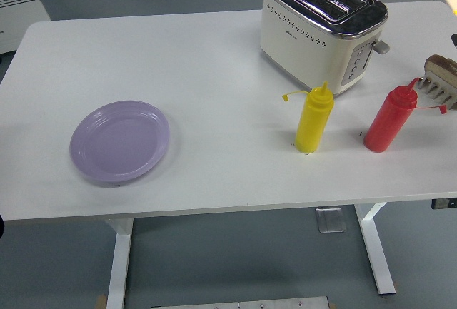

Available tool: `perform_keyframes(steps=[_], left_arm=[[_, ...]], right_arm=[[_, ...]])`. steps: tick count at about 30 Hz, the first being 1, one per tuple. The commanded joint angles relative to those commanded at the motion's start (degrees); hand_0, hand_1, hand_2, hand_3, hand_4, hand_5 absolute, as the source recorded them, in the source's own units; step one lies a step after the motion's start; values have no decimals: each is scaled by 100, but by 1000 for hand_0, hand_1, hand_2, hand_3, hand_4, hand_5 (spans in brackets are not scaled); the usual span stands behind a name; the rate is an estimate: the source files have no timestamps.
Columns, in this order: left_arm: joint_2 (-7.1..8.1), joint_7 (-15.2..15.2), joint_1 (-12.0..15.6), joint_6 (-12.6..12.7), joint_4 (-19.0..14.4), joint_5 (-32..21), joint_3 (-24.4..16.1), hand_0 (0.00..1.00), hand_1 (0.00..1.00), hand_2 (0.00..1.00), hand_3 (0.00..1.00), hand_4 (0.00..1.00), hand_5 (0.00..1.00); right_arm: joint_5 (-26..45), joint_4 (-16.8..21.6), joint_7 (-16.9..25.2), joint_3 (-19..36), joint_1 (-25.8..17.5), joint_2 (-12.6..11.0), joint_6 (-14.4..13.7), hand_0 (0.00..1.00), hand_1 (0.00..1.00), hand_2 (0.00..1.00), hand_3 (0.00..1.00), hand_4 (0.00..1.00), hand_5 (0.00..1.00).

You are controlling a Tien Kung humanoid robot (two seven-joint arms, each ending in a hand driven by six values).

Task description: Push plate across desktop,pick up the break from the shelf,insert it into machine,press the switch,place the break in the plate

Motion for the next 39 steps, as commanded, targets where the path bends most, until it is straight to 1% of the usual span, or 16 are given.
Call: perform_keyframes(steps=[1, 3, 6, 7, 8, 13, 14, 18, 20, 24, 27, 31, 32, 37, 38, 39], left_arm=[[-1, -6, 7, -6, 28, 56, -4, 910, 813, 791, 785, 720, 998], [-6, -31, 19, -11, 108, 165, -16, 910, 813, 791, 785, 720, 998], [-19, -91, 33, -13, 246, 341, -30, 910, 813, 791, 785, 720, 998], [-26, -133, 30, -10, 319, 418, -24, 910, 813, 791, 785, 720, 998], [-35, -188, 22, -6, 424, 526, -12, 918, 822, 800, 795, 721, 998], [-64, -357, -13, -5, 818, 852, 44, 918, 822, 800, 795, 721, 998], [-80, -420, -26, -19, 941, 909, 67, 921, 824, 803, 803, 748, 998], [-125, -583, -74, -59, 1339, 878, 140, 921, 824, 803, 803, 748, 998], [-147, -637, -96, -74, 1473, 796, 174, 924, 824, 804, 807, 744, 998], [-201, -693, -131, -86, 1677, 614, 235, 924, 824, 804, 807, 744, 998], [-224, -719, -152, -93, 1767, 535, 279, 921, 819, 803, 806, 756, 998], [-270, -802, -229, -119, 1987, 402, 448, 921, 819, 803, 806, 756, 998], [-290, -821, -255, -124, 2052, 369, 497, 906, 816, 798, 803, 754, 998], [-362, -871, -361, -141, 2270, 245, 675, 906, 816, 798, 803, 754, 998], [-369, -878, -376, -144, 2298, 226, 694, 898, 811, 790, 797, 758, 998], [-375, -884, -392, -149, 2332, 200, 714, 898, 811, 790, 797, 758, 998]], right_arm=[[-138, -19, -28, -16, 13, 5, 53, 820, 845, 888, 891, 754, 49], [-399, -74, -83, -60, 45, 25, 158, 820, 845, 888, 891, 754, 49], [-1072, -173, -158, -141, 99, 61, 292, 820, 845, 888, 891, 754, 49], [-1313, -229, -173, -182, 126, 78, 315, 820, 845, 888, 891, 754, 49], [-1538, -304, -184, -233, 162, 99, 330, 840, 856, 905, 905, 772, 81], [-2470, -525, -205, -358, 257, 184, 368, 840, 856, 905, 905, 772, 81], [-2657, -593, -206, -399, 283, 218, 385, 843, 857, 907, 905, 779, 100], [-3235, -787, -200, -504, 357, 310, 416, 843, 857, 907, 905, 779, 100], [-3417, -834, -197, -532, 373, 343, 435, 839, 853, 903, 905, 781, 108], [-3408, -881, -183, -594, 394, 381, 445, 839, 853, 903, 905, 781, 108], [-3364, -940, -162, -648, 421, 395, 423, 832, 847, 892, 901, 780, 107], [-3252, -1258, -102, -824, 555, 453, 260, 832, 847, 892, 901, 780, 107], [-3212, -1358, -77, -878, 595, 469, 200, 800, 804, 812, 851, 778, 109], [-3017, -1773, 26, -1132, 754, 526, 8, 800, 804, 812, 851, 778, 109], [-2989, -1832, 45, -1173, 778, 534, -21, 759, 766, 751, 795, 776, 109], [-2958, -1903, 70, -1220, 807, 548, -62, 759, 766, 751, 795, 776, 109]])
